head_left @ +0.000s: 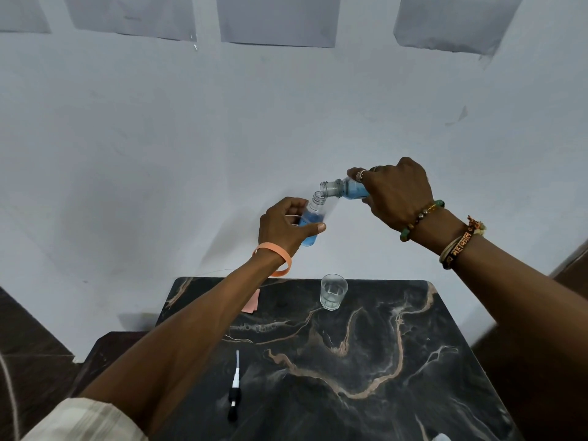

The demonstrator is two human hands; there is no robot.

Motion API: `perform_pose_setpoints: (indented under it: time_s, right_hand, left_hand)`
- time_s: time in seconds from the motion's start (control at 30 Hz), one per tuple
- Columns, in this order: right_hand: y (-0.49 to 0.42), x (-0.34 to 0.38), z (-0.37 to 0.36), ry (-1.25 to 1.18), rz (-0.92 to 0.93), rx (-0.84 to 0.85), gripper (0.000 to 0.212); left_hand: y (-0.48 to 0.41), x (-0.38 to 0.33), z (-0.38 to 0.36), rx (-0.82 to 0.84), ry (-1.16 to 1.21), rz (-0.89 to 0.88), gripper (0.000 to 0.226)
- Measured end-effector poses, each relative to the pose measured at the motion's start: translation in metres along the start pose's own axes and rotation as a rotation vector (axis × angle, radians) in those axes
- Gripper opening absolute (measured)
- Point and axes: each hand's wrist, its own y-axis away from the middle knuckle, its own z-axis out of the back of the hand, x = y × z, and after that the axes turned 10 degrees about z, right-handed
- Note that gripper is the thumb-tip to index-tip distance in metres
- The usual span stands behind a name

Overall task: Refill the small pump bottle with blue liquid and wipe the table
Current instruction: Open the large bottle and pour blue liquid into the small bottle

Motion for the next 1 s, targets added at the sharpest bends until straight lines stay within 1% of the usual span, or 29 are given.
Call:
perform_pose_setpoints:
  time_s: [1.0]
  right_hand:
    - [-0.0011, 0.0011, -0.0022, 0.001, 0.009, 0.002, 0.047]
  left_hand:
    - [0.0008, 0.0010, 0.0006, -0.005, -0.012, -0.001, 0.053]
